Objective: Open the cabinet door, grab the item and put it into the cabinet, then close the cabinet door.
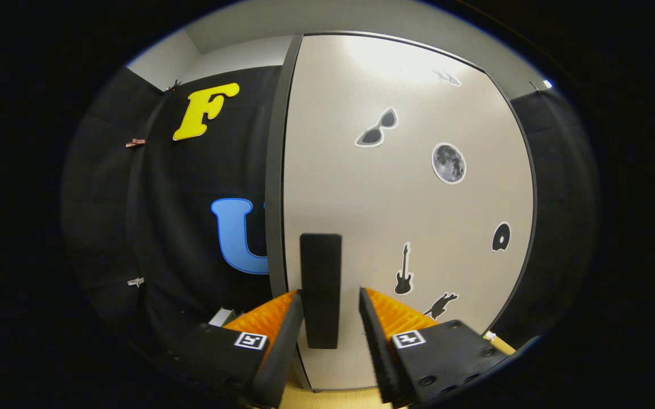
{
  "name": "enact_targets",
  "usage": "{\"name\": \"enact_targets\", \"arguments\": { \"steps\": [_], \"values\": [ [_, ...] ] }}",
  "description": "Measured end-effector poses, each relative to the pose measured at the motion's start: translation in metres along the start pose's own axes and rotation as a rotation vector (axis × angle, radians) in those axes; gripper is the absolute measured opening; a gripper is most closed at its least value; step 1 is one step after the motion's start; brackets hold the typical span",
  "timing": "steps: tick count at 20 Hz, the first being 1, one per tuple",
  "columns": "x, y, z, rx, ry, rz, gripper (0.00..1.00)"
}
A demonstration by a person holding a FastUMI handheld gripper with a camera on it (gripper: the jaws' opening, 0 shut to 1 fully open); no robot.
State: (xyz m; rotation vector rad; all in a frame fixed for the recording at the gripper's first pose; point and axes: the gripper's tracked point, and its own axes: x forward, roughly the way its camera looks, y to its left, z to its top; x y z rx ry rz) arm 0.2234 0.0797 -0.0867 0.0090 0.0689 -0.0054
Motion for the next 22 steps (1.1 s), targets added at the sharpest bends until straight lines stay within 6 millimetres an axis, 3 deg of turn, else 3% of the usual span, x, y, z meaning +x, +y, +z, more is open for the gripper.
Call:
{"name": "enact_targets", "arguments": {
  "steps": [1, 2, 4, 8, 16, 22],
  "values": [
    [-0.001, 0.000, 0.001, -0.007, 0.000, -0.004, 0.57],
    [-0.001, 0.005, 0.001, -0.006, 0.001, 0.019, 0.56],
    [0.001, 0.006, 0.000, -0.026, -0.004, 0.007, 0.40],
    [0.002, 0.007, -0.003, -0.047, 0.028, 0.007, 0.24],
    [-0.020, 0.005, -0.004, -0.013, 0.040, 0.047, 0.24],
    [-0.058, -0.007, -0.003, -0.006, 0.039, 0.033, 0.24]
  ]
}}
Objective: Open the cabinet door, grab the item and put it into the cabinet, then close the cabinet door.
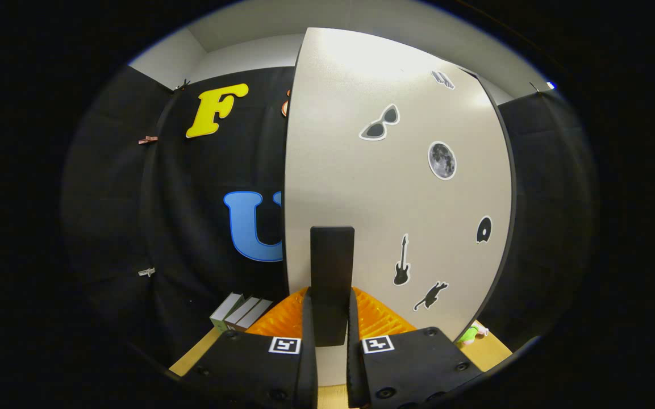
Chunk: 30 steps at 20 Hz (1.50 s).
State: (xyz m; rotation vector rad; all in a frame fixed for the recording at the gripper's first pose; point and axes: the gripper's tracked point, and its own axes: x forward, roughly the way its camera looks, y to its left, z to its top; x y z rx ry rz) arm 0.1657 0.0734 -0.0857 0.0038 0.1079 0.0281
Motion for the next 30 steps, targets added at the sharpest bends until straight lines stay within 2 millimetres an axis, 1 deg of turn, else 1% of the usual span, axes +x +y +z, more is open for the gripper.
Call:
{"name": "enact_targets", "arguments": {
  "steps": [4, 7, 11, 16, 21, 26, 28, 30],
  "values": [
    [-0.018, -0.011, 0.001, 0.007, 0.009, 0.015, 0.24],
    [-0.035, -0.019, 0.001, 0.002, 0.022, 0.067, 0.24],
    [-0.066, -0.036, 0.000, -0.013, 0.027, 0.140, 0.24],
    [-0.098, -0.057, 0.001, -0.005, 0.042, 0.228, 0.24],
    [-0.116, -0.092, 0.002, 0.011, 0.044, 0.284, 0.24],
    [-0.134, -0.125, 0.002, 0.015, 0.035, 0.280, 0.24],
    [-0.139, -0.136, 0.002, 0.007, 0.022, 0.265, 0.23],
    [-0.139, -0.142, 0.004, -0.007, 0.013, 0.249, 0.22]
  ]
}}
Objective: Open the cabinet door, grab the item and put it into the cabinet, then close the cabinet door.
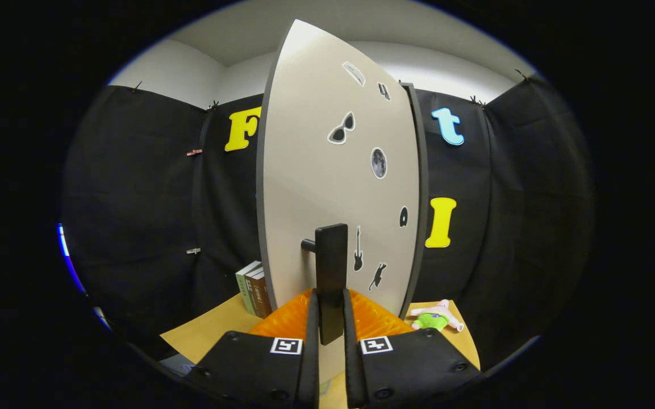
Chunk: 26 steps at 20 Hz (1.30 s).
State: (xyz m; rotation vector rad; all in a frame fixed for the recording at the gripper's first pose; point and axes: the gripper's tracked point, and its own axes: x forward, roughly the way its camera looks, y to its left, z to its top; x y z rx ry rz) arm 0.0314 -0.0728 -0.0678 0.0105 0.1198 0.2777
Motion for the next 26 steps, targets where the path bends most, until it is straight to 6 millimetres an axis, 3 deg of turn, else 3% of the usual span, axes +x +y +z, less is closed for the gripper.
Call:
{"name": "enact_targets", "arguments": {
  "steps": [13, 15, 21, 26],
  "values": [
    [-0.010, -0.048, -0.002, 0.034, -0.002, -0.164, 0.22],
    [-0.013, -0.064, 0.000, 0.015, -0.010, -0.217, 0.22],
    [-0.031, -0.106, 0.004, 0.031, -0.044, -0.304, 0.16],
    [-0.043, -0.117, 0.015, 0.001, -0.088, -0.337, 0.17]
  ]
}}
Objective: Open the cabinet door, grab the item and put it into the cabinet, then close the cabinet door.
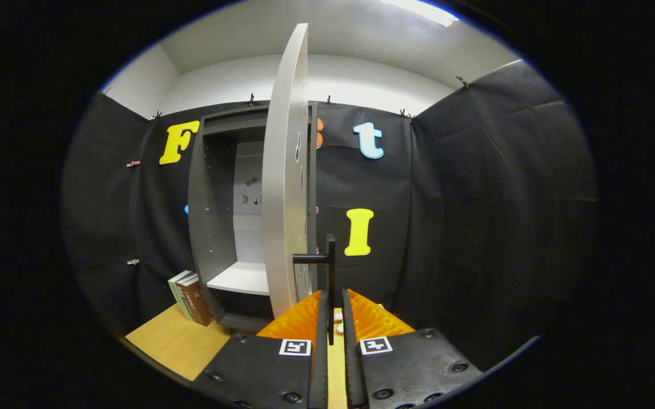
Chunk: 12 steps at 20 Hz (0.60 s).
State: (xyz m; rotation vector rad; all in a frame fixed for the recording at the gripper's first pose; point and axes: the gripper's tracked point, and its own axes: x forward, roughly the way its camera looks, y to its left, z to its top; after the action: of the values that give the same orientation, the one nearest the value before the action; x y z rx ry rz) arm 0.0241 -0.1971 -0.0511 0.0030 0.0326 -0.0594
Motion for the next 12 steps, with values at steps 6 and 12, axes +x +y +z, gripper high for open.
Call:
{"name": "enact_targets", "arguments": {
  "steps": [6, 12],
  "values": [
    [-0.023, 0.012, 0.043, -0.055, -0.111, -0.059, 0.21],
    [-0.041, 0.048, 0.062, -0.029, -0.113, -0.141, 0.21]
  ]
}}
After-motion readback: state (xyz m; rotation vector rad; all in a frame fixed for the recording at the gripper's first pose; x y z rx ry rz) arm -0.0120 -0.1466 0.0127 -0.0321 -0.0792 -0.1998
